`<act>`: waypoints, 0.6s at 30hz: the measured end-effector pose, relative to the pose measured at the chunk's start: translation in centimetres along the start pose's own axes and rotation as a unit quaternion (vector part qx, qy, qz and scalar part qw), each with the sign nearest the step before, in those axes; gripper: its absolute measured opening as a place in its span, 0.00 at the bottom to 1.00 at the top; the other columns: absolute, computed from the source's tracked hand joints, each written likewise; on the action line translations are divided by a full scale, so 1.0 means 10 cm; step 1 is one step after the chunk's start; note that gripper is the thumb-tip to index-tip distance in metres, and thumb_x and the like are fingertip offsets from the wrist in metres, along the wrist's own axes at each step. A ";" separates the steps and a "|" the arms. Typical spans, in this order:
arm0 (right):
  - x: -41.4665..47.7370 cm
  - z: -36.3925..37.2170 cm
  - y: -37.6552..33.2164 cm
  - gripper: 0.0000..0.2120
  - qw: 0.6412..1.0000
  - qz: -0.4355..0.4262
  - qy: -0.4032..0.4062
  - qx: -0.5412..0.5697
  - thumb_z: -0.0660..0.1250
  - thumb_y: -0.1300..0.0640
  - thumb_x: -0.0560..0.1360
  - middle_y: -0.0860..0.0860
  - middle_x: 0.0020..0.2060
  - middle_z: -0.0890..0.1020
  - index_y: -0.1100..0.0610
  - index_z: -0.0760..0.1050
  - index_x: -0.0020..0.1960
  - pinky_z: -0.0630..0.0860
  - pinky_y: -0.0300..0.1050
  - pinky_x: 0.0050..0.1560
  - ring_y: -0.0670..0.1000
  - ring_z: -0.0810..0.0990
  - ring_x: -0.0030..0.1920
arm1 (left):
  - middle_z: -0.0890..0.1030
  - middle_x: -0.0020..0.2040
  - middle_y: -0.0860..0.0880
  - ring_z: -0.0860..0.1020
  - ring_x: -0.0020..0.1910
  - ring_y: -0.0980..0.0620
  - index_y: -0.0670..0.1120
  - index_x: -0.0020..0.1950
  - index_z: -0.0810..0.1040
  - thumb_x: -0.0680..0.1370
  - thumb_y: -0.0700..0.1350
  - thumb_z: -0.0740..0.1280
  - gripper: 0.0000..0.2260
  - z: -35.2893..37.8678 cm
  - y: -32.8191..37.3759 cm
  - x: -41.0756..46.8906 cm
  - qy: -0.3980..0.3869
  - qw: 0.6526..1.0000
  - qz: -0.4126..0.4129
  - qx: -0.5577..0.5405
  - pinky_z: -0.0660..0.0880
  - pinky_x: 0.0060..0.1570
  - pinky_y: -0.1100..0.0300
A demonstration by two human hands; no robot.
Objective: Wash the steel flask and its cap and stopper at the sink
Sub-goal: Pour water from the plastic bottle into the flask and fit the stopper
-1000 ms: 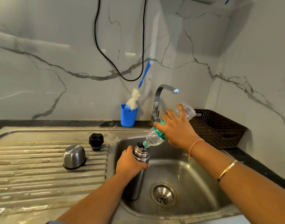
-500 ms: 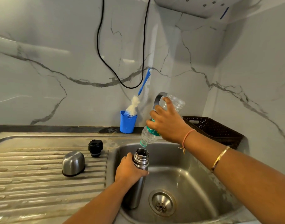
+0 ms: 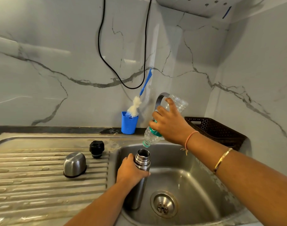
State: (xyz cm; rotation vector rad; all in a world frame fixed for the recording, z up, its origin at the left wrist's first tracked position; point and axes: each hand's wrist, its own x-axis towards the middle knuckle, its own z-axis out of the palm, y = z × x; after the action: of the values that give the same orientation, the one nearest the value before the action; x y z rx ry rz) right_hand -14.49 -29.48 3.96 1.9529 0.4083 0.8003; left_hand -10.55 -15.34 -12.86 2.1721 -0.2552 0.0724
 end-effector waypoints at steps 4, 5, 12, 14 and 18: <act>-0.03 0.01 -0.01 0.12 1.000 0.001 -0.004 0.004 0.76 0.52 0.64 0.53 0.45 0.82 0.51 0.80 0.47 0.63 0.70 0.64 0.57 0.79 0.53 | 0.75 0.52 0.53 0.76 0.48 0.55 0.52 0.53 0.70 0.59 0.53 0.80 0.29 0.00 0.00 -0.01 -0.001 1.000 0.001 0.000 0.75 0.50 0.59; -0.02 0.01 0.00 0.12 1.000 0.005 -0.001 0.004 0.76 0.52 0.64 0.53 0.45 0.82 0.51 0.80 0.46 0.63 0.70 0.63 0.57 0.79 0.53 | 0.75 0.52 0.53 0.76 0.48 0.54 0.52 0.53 0.70 0.59 0.53 0.80 0.29 -0.01 0.00 -0.01 -0.002 1.000 0.001 0.000 0.75 0.50 0.59; 0.06 -0.12 0.31 0.17 0.986 0.160 0.047 0.021 0.75 0.56 0.62 0.54 0.48 0.81 0.52 0.80 0.51 0.55 0.65 0.65 0.60 0.77 0.54 | 0.75 0.52 0.52 0.76 0.48 0.53 0.51 0.53 0.70 0.59 0.53 0.80 0.28 -0.01 -0.01 0.01 -0.005 1.000 0.004 0.000 0.74 0.49 0.58; -0.02 -0.12 0.19 0.19 0.984 0.167 0.023 0.050 0.75 0.56 0.62 0.55 0.49 0.80 0.51 0.79 0.52 0.54 0.66 0.65 0.60 0.76 0.56 | 0.76 0.52 0.52 0.76 0.48 0.54 0.51 0.53 0.70 0.59 0.53 0.80 0.28 0.00 -0.02 0.01 -0.004 1.000 0.004 -0.003 0.75 0.49 0.58; -0.25 0.04 -0.19 0.20 0.978 0.157 -0.091 0.100 0.76 0.53 0.62 0.54 0.49 0.80 0.49 0.79 0.53 0.61 0.69 0.63 0.58 0.76 0.55 | 0.76 0.51 0.52 0.76 0.47 0.54 0.51 0.53 0.71 0.58 0.53 0.80 0.29 0.00 0.00 0.00 0.005 1.000 0.007 -0.012 0.76 0.48 0.58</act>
State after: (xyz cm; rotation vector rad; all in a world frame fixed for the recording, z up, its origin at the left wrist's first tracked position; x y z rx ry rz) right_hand -15.95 -30.20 1.25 2.2932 0.0715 0.7927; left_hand -10.52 -15.33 -12.86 2.1447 -0.2651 0.0878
